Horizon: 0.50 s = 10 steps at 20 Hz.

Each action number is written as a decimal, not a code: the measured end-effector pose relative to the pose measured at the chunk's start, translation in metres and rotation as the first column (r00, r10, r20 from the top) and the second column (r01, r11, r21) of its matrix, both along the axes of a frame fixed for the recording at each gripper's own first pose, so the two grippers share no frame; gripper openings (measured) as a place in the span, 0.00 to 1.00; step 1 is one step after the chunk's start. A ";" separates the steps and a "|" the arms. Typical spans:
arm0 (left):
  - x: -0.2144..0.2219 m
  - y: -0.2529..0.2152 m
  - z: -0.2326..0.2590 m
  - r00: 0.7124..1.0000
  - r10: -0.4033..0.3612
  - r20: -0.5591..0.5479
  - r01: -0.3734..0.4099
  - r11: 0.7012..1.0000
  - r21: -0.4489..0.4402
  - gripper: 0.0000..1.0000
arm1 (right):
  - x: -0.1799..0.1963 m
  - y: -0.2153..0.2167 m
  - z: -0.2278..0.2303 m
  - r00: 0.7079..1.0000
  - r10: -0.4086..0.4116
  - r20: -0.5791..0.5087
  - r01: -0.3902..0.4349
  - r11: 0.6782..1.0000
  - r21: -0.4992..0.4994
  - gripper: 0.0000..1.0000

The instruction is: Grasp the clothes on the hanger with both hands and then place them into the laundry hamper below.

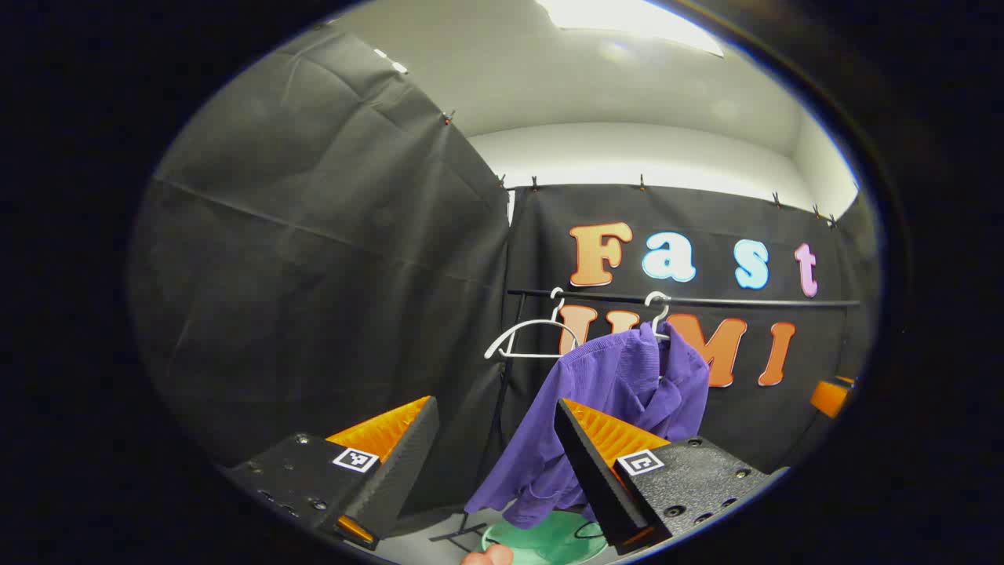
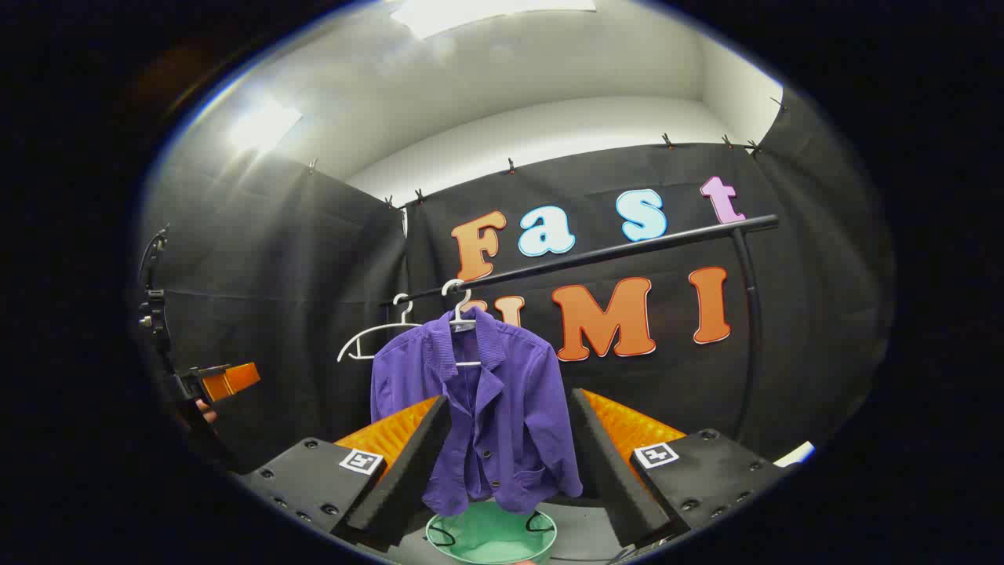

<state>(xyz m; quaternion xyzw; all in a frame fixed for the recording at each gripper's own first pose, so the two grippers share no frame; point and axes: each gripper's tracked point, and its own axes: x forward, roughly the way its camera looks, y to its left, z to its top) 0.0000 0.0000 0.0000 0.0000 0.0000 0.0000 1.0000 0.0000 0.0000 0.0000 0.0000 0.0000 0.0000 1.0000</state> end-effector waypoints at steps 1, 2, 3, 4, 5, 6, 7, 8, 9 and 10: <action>0.013 -0.009 -0.007 0.999 -0.035 -0.008 0.035 0.999 -0.024 0.92 | 0.011 0.003 -0.008 1.000 -0.018 -0.009 0.018 1.000 0.007 1.00; 0.026 -0.023 -0.017 0.995 -0.096 -0.020 0.095 0.993 -0.069 0.92 | 0.022 0.008 -0.016 0.999 -0.034 -0.014 0.035 0.999 0.015 0.97; 0.041 -0.035 -0.028 0.988 -0.153 -0.022 0.150 0.983 -0.110 0.93 | 0.034 0.011 -0.022 0.998 -0.055 -0.011 0.056 0.998 0.023 0.94; 0.054 -0.039 -0.040 0.980 -0.197 -0.028 0.191 0.972 -0.133 0.96 | 0.044 0.011 -0.030 0.996 -0.087 -0.018 0.087 0.996 0.031 0.94; 0.067 -0.043 -0.050 0.973 -0.229 -0.034 0.223 0.967 -0.125 0.96 | 0.052 0.009 -0.038 0.992 -0.125 -0.023 0.126 0.991 0.034 0.94; 0.078 -0.044 -0.059 0.968 -0.247 -0.038 0.242 0.965 -0.096 0.96 | 0.061 0.006 -0.045 0.986 -0.165 -0.032 0.166 0.985 0.039 0.94; 0.090 -0.048 -0.064 0.965 -0.259 -0.040 0.256 0.965 -0.056 0.96 | 0.069 0.004 -0.051 0.980 -0.193 -0.039 0.195 0.980 0.042 0.96; 0.098 -0.051 -0.067 0.963 -0.267 -0.036 0.267 0.964 -0.024 0.96 | 0.076 0.006 -0.054 0.977 -0.210 -0.037 0.212 0.976 0.044 0.98; 0.105 -0.059 -0.069 0.959 -0.280 -0.035 0.280 0.960 -0.015 0.95 | 0.083 0.005 -0.055 0.975 -0.220 -0.032 0.221 0.975 0.038 1.00; 0.108 -0.068 -0.076 0.953 -0.300 -0.045 0.298 0.954 -0.045 0.96 | 0.088 0.004 -0.057 0.974 -0.225 -0.026 0.225 0.974 0.022 1.00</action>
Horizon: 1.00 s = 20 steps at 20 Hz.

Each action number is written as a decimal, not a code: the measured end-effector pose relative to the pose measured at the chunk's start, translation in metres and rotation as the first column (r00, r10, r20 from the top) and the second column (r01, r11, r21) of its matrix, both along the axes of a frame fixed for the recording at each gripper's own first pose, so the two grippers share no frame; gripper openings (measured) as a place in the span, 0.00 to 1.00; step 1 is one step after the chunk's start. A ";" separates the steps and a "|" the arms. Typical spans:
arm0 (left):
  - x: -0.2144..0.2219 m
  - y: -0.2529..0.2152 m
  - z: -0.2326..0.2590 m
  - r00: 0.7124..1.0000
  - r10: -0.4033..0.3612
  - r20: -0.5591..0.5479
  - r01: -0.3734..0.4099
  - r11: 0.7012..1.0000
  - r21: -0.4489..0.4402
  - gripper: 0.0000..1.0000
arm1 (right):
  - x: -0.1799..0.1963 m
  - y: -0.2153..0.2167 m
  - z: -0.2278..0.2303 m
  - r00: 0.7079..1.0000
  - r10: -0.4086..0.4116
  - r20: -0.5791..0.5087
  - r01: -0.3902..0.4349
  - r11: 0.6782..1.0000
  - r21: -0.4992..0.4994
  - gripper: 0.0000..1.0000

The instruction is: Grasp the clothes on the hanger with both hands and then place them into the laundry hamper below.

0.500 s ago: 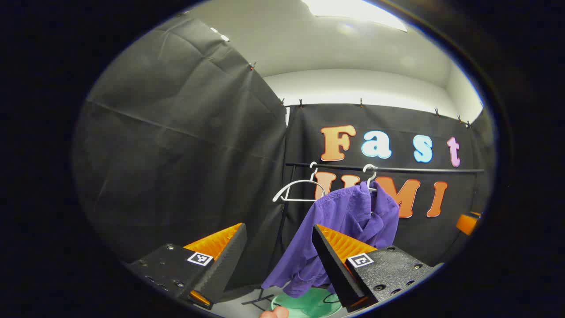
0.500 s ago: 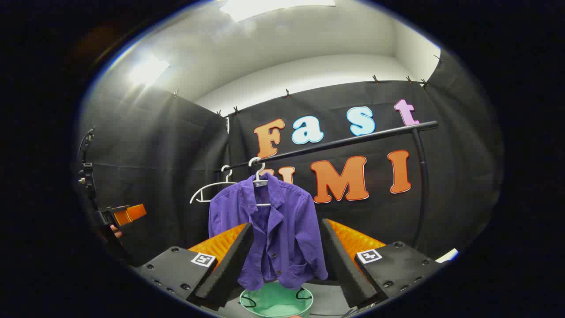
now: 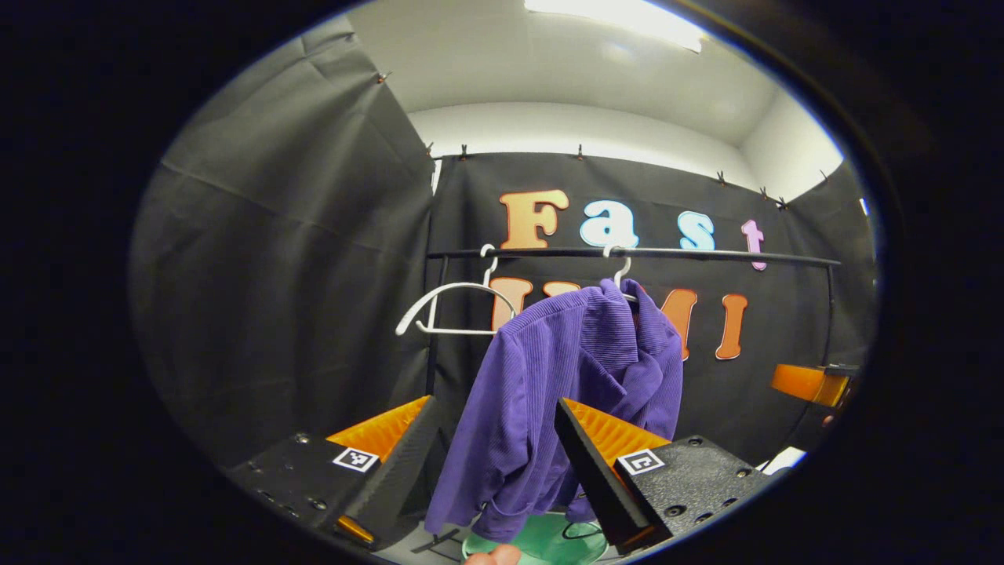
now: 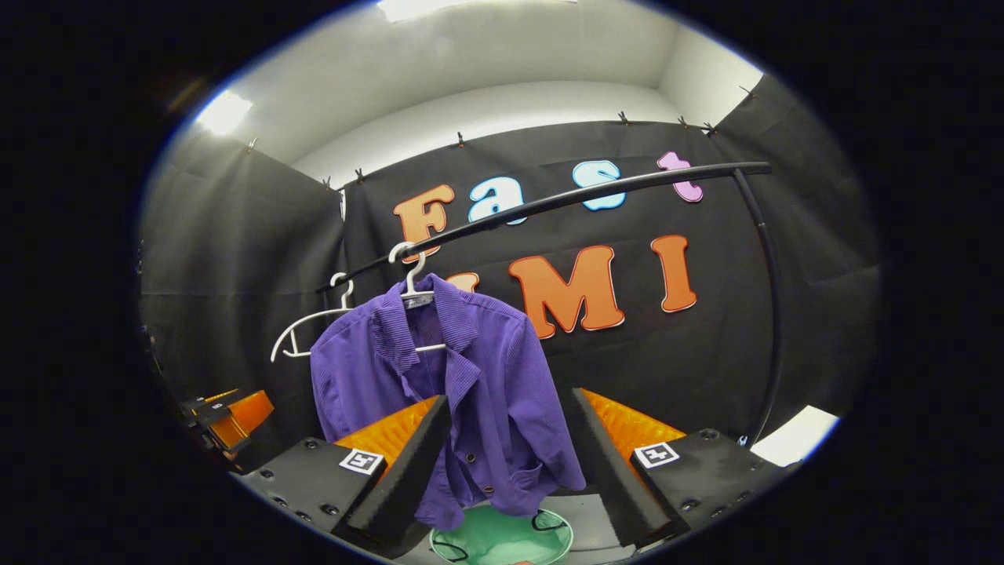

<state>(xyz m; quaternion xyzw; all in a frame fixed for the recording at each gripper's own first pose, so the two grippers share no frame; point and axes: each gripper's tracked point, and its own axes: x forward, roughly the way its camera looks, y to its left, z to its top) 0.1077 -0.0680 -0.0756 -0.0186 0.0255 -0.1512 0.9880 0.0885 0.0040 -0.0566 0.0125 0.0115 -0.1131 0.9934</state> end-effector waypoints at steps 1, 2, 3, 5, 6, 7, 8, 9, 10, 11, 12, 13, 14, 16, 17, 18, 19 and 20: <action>0.001 -0.009 -0.010 0.999 -0.015 -0.038 0.013 0.999 -0.042 0.95 | 0.006 -0.001 0.000 1.000 0.001 0.001 -0.001 1.000 -0.022 0.94; 0.007 -0.018 -0.023 0.997 -0.024 -0.079 0.017 0.996 -0.086 0.95 | 0.011 -0.001 -0.002 1.000 0.015 -0.003 -0.015 0.999 -0.048 0.94; 0.011 -0.022 -0.033 0.994 -0.013 -0.105 0.001 0.993 -0.118 0.92 | 0.017 -0.001 -0.002 1.000 0.030 -0.003 -0.030 0.997 -0.071 0.97; 0.021 -0.021 -0.051 0.990 0.042 -0.137 -0.060 0.990 -0.129 0.96 | 0.025 -0.003 -0.004 0.998 0.063 -0.005 -0.063 0.994 -0.091 0.97; 0.021 -0.021 -0.054 0.989 0.060 -0.136 -0.077 0.990 -0.121 0.92 | 0.030 -0.003 -0.004 0.996 0.084 -0.001 -0.084 0.993 -0.085 0.94; 0.023 -0.021 -0.056 0.989 0.077 -0.129 -0.091 0.990 -0.110 0.96 | 0.033 -0.005 -0.005 0.995 0.097 0.006 -0.096 0.992 -0.076 0.94; 0.024 -0.022 -0.057 0.989 0.088 -0.121 -0.100 0.990 -0.099 0.96 | 0.036 -0.009 -0.006 0.994 0.107 0.009 -0.106 0.992 -0.068 0.94; 0.025 -0.023 -0.057 0.989 0.092 -0.116 -0.103 0.990 -0.093 0.96 | 0.039 -0.013 -0.008 0.993 0.114 0.012 -0.113 0.992 -0.062 0.94; 0.025 -0.025 -0.057 0.989 0.093 -0.113 -0.104 0.990 -0.092 0.96 | 0.042 -0.018 -0.011 0.993 0.118 0.010 -0.117 0.991 -0.057 0.94; 0.026 -0.027 -0.056 0.989 0.098 -0.108 -0.108 0.990 -0.091 0.96 | 0.045 -0.022 -0.013 0.992 0.122 0.004 -0.122 0.991 -0.052 0.94; 0.027 -0.027 -0.055 0.989 0.109 -0.101 -0.118 0.989 -0.087 0.96 | 0.047 -0.025 -0.017 0.992 0.128 -0.001 -0.128 0.991 -0.044 0.94; 0.029 -0.028 -0.055 0.988 0.121 -0.094 -0.129 0.988 -0.083 0.96 | 0.048 -0.027 -0.018 0.991 0.133 -0.002 -0.133 0.990 -0.036 0.94; 0.030 -0.030 -0.055 0.988 0.129 -0.089 -0.137 0.987 -0.081 0.96 | 0.050 -0.030 -0.021 0.991 0.135 -0.004 -0.135 0.990 -0.032 0.94; 0.030 -0.034 -0.054 0.987 0.133 -0.089 -0.140 0.987 -0.082 0.92 | 0.052 -0.037 -0.024 0.991 0.134 -0.005 -0.134 0.991 -0.031 0.94; 0.031 -0.037 -0.053 0.988 0.131 -0.084 -0.138 0.987 -0.080 0.96 | 0.053 -0.040 -0.025 0.991 0.133 -0.003 -0.133 0.991 -0.028 0.94; 0.032 -0.039 -0.052 0.988 0.131 -0.076 -0.137 0.988 -0.073 0.96 | 0.054 -0.042 -0.027 0.991 0.134 -0.005 -0.135 0.991 -0.022 0.94; 0.032 -0.039 -0.051 0.989 0.133 -0.069 -0.138 0.988 -0.066 0.99 | 0.056 -0.042 -0.030 0.991 0.136 -0.009 -0.136 0.991 -0.017 0.94; 0.032 -0.038 -0.049 0.989 0.135 -0.064 -0.139 0.988 -0.063 0.99 | 0.060 -0.041 -0.034 0.990 0.141 -0.017 -0.141 0.990 -0.013 0.94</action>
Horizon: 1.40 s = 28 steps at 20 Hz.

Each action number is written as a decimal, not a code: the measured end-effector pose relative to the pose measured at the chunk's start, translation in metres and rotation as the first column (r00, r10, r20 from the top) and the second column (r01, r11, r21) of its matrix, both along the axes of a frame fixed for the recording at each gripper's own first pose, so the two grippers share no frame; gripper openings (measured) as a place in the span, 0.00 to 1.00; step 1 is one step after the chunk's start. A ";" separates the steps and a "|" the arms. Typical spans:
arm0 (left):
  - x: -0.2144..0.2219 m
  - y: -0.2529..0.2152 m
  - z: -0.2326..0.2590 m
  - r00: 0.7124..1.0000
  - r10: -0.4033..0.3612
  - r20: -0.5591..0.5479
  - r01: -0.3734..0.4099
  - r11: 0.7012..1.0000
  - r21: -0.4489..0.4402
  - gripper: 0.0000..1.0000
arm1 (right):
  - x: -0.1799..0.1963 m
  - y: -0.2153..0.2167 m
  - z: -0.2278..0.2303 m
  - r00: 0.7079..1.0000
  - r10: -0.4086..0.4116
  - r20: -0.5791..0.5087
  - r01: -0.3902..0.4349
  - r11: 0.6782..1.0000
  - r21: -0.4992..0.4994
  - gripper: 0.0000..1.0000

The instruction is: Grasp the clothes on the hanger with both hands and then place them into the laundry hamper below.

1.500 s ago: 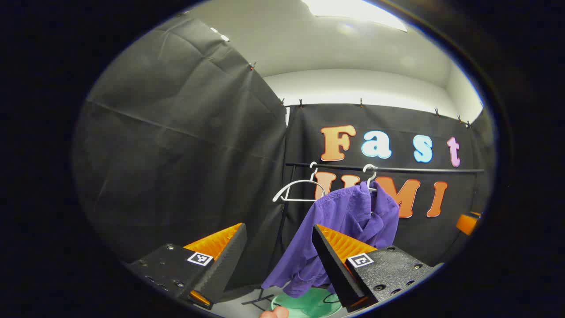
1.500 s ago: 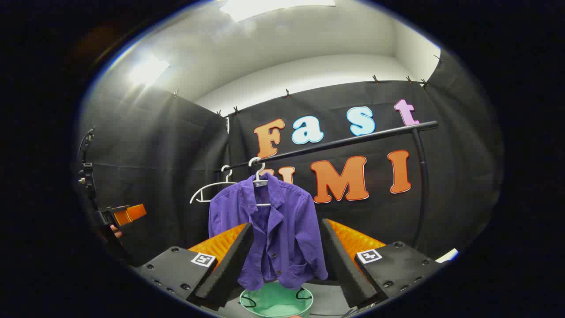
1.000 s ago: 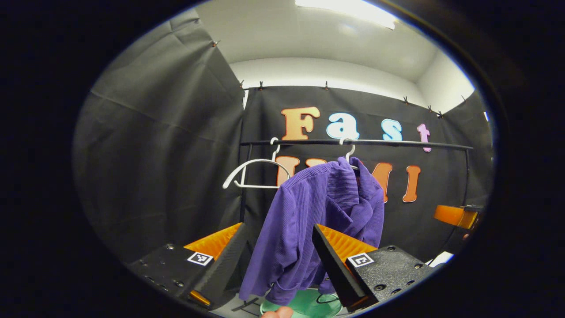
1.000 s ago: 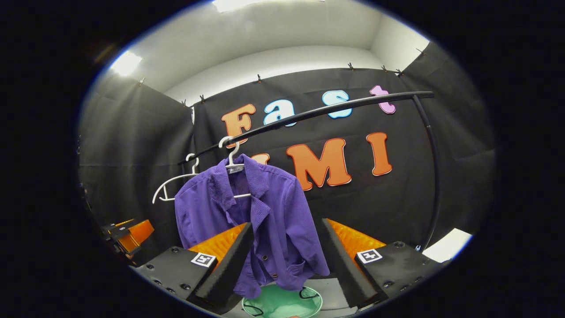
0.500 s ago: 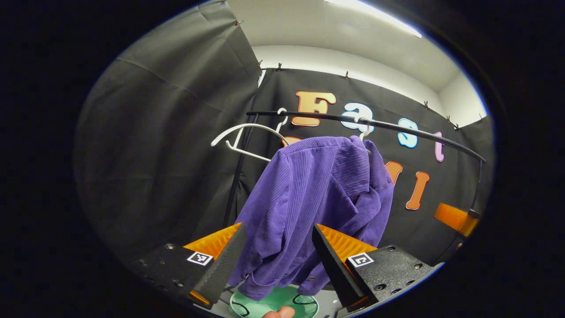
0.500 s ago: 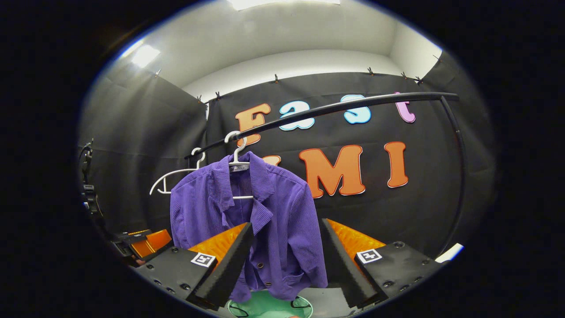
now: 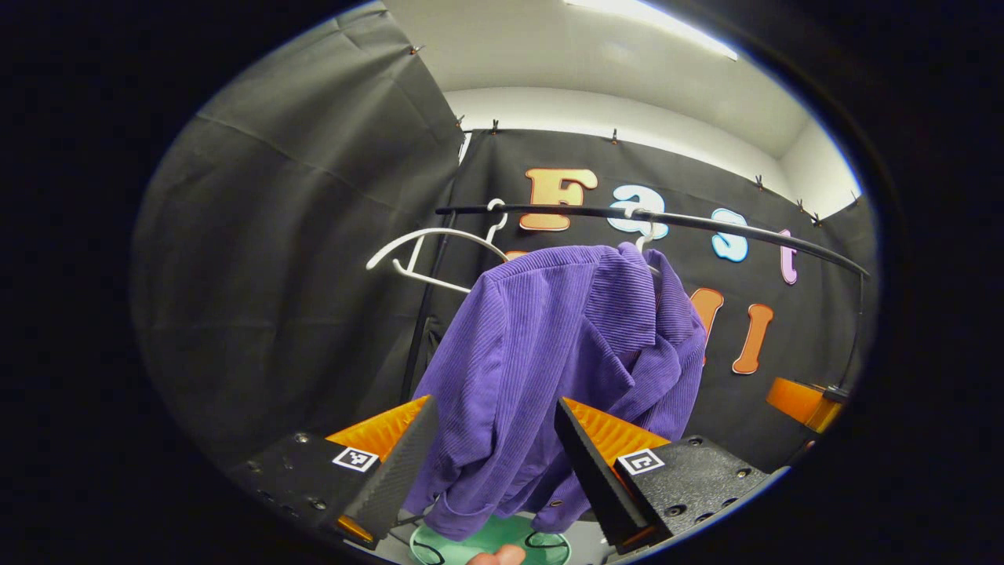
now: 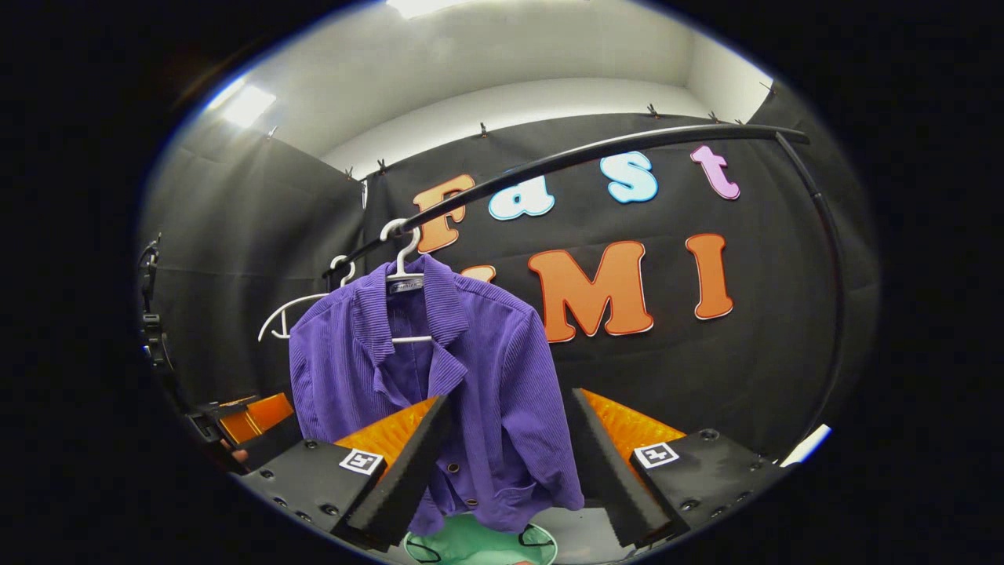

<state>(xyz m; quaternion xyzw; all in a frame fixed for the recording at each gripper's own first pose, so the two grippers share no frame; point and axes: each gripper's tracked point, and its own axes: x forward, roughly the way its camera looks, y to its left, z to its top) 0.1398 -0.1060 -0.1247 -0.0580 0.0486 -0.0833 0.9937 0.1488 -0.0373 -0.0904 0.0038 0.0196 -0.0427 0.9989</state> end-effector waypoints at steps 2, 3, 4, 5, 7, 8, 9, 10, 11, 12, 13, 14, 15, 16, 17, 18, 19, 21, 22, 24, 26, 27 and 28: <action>-0.002 0.004 -0.001 1.000 0.006 -0.005 -0.006 1.000 -0.004 0.92 | 0.014 0.008 -0.012 0.999 0.023 -0.022 -0.023 1.000 -0.004 0.94; -0.004 0.007 -0.001 1.000 0.012 -0.012 -0.012 1.000 -0.006 0.96 | 0.023 0.013 -0.017 0.999 0.038 -0.031 -0.038 0.999 -0.006 0.94; -0.006 0.012 -0.003 1.000 0.019 -0.020 -0.019 1.000 -0.007 0.96 | 0.033 0.019 -0.024 0.998 0.051 -0.042 -0.052 0.999 -0.005 1.00; -0.010 0.024 -0.005 0.999 0.023 -0.028 -0.023 1.000 -0.007 0.96 | 0.043 0.025 -0.033 0.996 0.065 -0.054 -0.065 0.998 -0.002 0.94; -0.014 0.038 -0.009 0.998 0.040 -0.042 -0.039 0.999 0.005 0.96 | 0.065 0.039 -0.049 0.993 0.087 -0.081 -0.088 0.996 0.000 0.94; -0.015 0.045 -0.009 0.998 0.048 -0.045 -0.048 0.999 0.013 0.96 | 0.077 0.046 -0.057 0.991 0.094 -0.091 -0.094 0.996 0.003 1.00; -0.018 0.051 -0.010 0.997 0.058 -0.047 -0.057 0.998 0.022 0.96 | 0.089 0.055 -0.066 0.990 0.099 -0.096 -0.099 0.995 0.007 0.94; -0.019 0.057 -0.010 0.997 0.067 -0.049 -0.065 0.997 0.028 0.96 | 0.102 0.061 -0.075 0.990 0.100 -0.102 -0.099 0.995 0.008 0.94; -0.019 0.061 -0.011 0.996 0.072 -0.052 -0.070 0.997 0.031 0.96 | 0.114 0.066 -0.085 0.989 0.096 -0.113 -0.096 0.995 0.007 0.94; -0.021 0.065 -0.012 0.996 0.071 -0.057 -0.069 0.997 0.031 0.96 | 0.126 0.071 -0.095 0.989 0.084 -0.125 -0.085 0.996 0.005 0.94; -0.024 0.068 -0.013 0.996 0.065 -0.060 -0.064 0.998 0.030 0.92 | 0.138 0.069 -0.105 0.990 0.052 -0.134 -0.054 0.999 -0.006 0.94; -0.024 0.072 -0.013 0.996 0.060 -0.059 -0.058 0.998 0.031 0.92 | 0.151 0.065 -0.113 0.991 0.011 -0.134 -0.014 1.000 -0.020 0.94; -0.025 0.076 -0.013 0.997 0.052 -0.058 -0.051 0.998 0.034 0.92 | 0.164 0.061 -0.121 0.990 -0.029 -0.137 0.024 0.999 -0.034 0.94; -0.026 0.081 -0.013 0.997 0.045 -0.056 -0.042 0.998 0.040 0.92 | 0.174 0.055 -0.130 0.987 -0.064 -0.144 0.057 0.997 -0.047 0.94; -0.028 0.086 -0.012 0.998 0.034 -0.055 -0.032 0.998 0.048 0.92 | 0.186 0.050 -0.138 0.984 -0.094 -0.149 0.086 0.995 -0.058 1.00; -0.029 0.090 -0.012 0.998 0.020 -0.054 -0.017 0.998 0.054 0.92 | 0.194 0.042 -0.147 0.978 -0.128 -0.162 0.117 0.990 -0.075 1.00; -0.031 0.093 -0.012 0.998 0.001 -0.055 0.002 0.998 0.056 0.96 | 0.197 0.035 -0.157 0.971 -0.155 -0.180 0.142 0.986 -0.084 0.94; -0.035 0.098 -0.013 0.997 -0.048 -0.061 0.051 0.997 0.050 0.92 | 0.203 0.023 -0.168 0.967 -0.174 -0.186 0.162 0.984 -0.080 1.00; -0.034 0.097 -0.014 0.995 -0.075 -0.066 0.079 0.996 0.047 0.92 | 0.204 0.015 -0.166 0.965 -0.184 -0.185 0.168 0.981 -0.099 0.86; -0.034 0.092 -0.015 0.991 -0.117 -0.068 0.119 0.992 0.040 0.92 | 0.199 0.000 -0.159 0.964 -0.199 -0.178 0.171 0.972 -0.164 0.57; -0.030 0.078 -0.021 0.988 -0.133 -0.073 0.136 0.990 0.035 0.96 | 0.187 -0.005 -0.155 0.967 -0.174 -0.184 0.141 0.974 -0.177 0.29; -0.027 0.066 -0.026 0.988 -0.138 -0.077 0.140 0.990 0.033 0.92 | 0.182 -0.002 -0.152 0.973 -0.129 -0.190 0.099 0.982 -0.162 0.15; -0.025 0.050 -0.030 0.986 -0.143 -0.082 0.146 0.989 0.029 0.92 | 0.174 0.000 -0.147 0.978 -0.093 -0.189 0.064 0.986 -0.154 0.18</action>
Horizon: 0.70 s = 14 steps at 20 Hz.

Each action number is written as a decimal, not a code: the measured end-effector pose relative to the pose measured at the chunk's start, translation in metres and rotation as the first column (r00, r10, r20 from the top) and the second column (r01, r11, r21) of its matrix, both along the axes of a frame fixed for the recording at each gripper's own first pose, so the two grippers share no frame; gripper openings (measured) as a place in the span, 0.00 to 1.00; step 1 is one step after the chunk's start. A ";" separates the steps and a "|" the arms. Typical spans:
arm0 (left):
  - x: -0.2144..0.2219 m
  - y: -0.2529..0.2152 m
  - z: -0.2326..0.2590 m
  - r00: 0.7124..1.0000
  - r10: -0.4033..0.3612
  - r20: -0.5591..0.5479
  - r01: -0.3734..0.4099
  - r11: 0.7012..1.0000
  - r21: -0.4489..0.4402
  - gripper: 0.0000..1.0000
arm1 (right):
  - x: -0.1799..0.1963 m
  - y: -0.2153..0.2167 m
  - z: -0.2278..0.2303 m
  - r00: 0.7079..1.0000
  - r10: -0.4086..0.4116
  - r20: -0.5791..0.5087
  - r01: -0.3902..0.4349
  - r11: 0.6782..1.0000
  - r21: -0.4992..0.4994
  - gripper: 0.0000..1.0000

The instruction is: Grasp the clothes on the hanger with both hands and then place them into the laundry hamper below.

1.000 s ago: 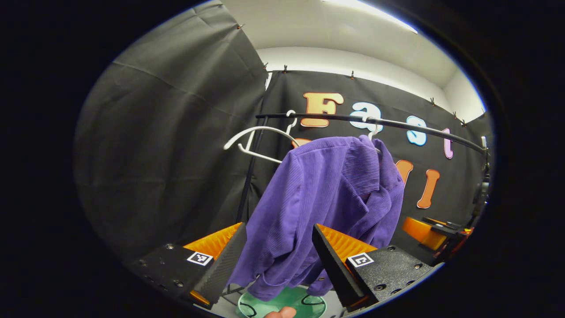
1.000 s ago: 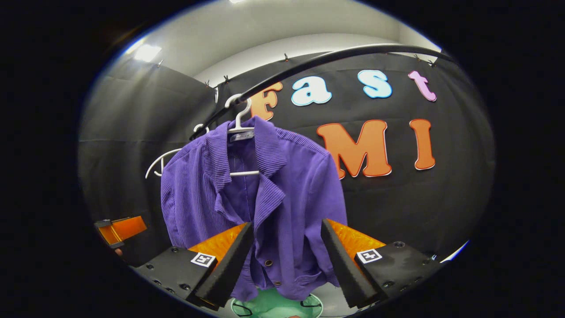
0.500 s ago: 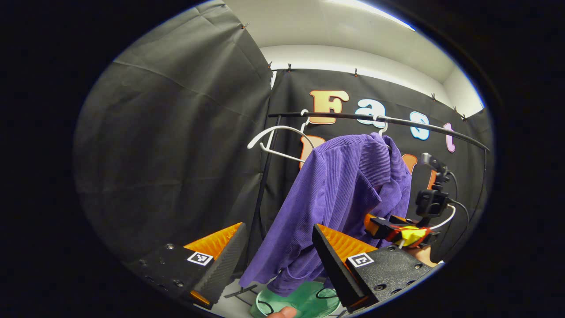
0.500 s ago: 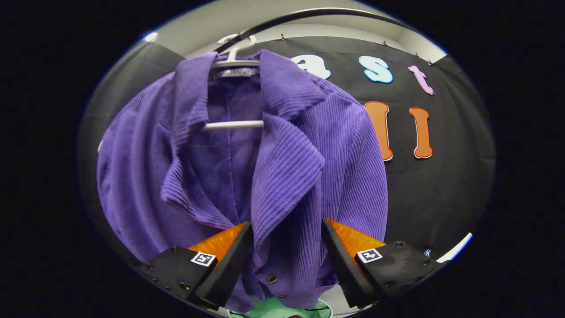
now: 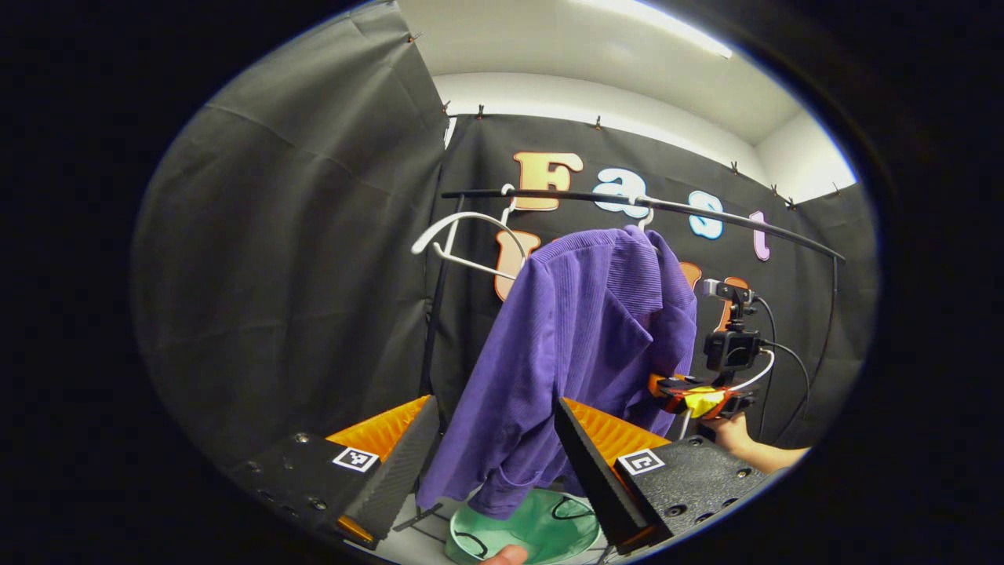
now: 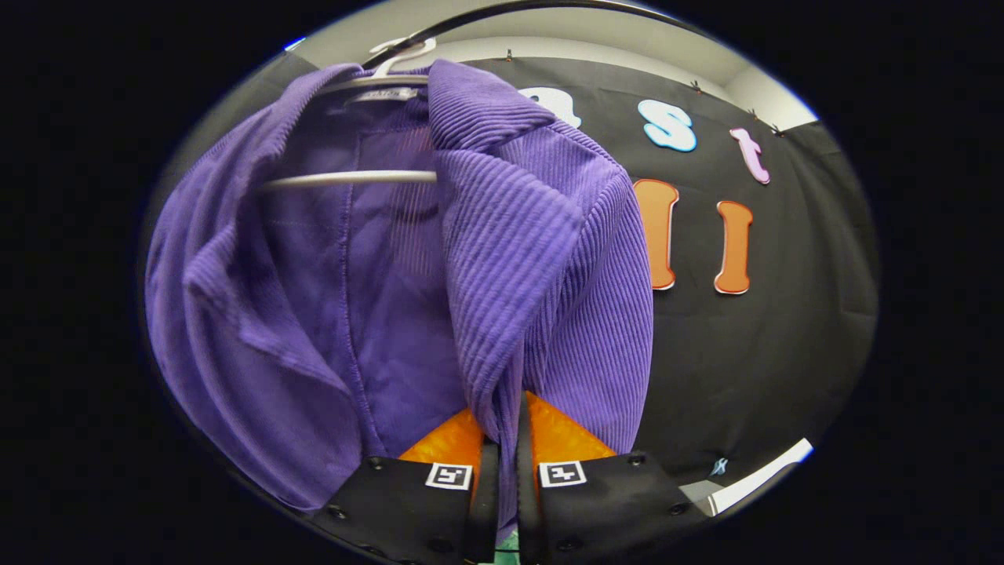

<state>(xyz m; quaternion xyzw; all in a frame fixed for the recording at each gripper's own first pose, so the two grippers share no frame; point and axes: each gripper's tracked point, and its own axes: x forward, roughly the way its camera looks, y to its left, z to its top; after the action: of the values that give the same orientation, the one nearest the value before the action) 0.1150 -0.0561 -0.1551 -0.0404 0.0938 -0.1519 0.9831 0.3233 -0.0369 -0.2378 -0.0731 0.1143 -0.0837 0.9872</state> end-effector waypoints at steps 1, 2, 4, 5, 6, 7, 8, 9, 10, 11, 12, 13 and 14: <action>0.002 -0.019 -0.006 1.000 -0.008 -0.006 0.008 1.000 -0.008 0.92 | -0.009 -0.002 0.007 1.000 0.027 0.010 -0.027 1.000 -0.003 0.18; 0.004 -0.040 -0.013 1.000 -0.022 -0.016 0.022 1.000 -0.019 0.92 | -0.018 -0.002 0.016 0.998 0.065 0.022 -0.065 0.998 -0.003 0.18; 0.008 -0.085 -0.030 0.998 -0.051 -0.031 0.050 0.998 -0.031 0.92 | -0.034 0.004 0.041 0.986 0.154 0.068 -0.154 0.988 -0.001 0.14; 0.012 -0.106 -0.037 0.998 -0.056 -0.035 0.055 0.998 -0.025 0.96 | -0.044 0.002 0.058 0.978 0.186 0.094 -0.186 0.982 -0.012 0.18; 0.015 -0.125 -0.045 0.998 -0.056 -0.036 0.056 0.998 -0.010 0.96 | -0.053 -0.002 0.074 0.970 0.210 0.121 -0.210 0.978 -0.016 0.14; 0.022 -0.141 -0.056 0.999 -0.041 -0.030 0.041 0.999 0.014 0.96 | -0.062 -0.005 0.088 0.961 0.239 0.139 -0.240 0.971 -0.004 0.17; 0.030 -0.153 -0.065 1.000 -0.019 -0.015 0.020 0.999 0.043 0.96 | -0.068 -0.010 0.098 0.954 0.259 0.148 -0.265 0.964 0.019 0.14; 0.039 -0.164 -0.074 1.000 0.006 0.011 -0.007 0.998 0.068 0.96 | -0.070 -0.017 0.103 0.949 0.278 0.150 -0.287 0.957 0.044 0.17; 0.049 -0.173 -0.080 0.998 0.036 0.043 -0.039 0.995 0.089 0.92 | -0.072 -0.023 0.109 0.943 0.296 0.153 -0.307 0.950 0.058 0.17; 0.060 -0.182 -0.084 0.996 0.058 0.074 -0.066 0.992 0.106 0.92 | -0.074 -0.029 0.115 0.937 0.311 0.159 -0.323 0.945 0.055 0.17; 0.071 -0.190 -0.087 0.991 0.087 0.105 -0.099 0.988 0.119 0.92 | -0.080 -0.035 0.123 0.933 0.322 0.164 -0.333 0.942 0.049 0.14; 0.082 -0.194 -0.087 0.980 0.135 0.145 -0.153 0.980 0.127 0.95 | -0.083 -0.038 0.128 0.928 0.330 0.172 -0.344 0.937 0.061 0.14; 0.091 -0.192 -0.087 0.966 0.185 0.177 -0.209 0.970 0.127 0.92 | -0.085 -0.039 0.131 0.923 0.341 0.179 -0.361 0.928 0.090 0.15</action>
<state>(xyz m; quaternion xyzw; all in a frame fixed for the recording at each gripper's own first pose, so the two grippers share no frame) 0.2060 -0.2482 -0.2417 0.0345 0.0187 -0.0487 0.9980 0.2385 -0.0754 -0.1066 -0.0253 0.0248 0.0962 0.9947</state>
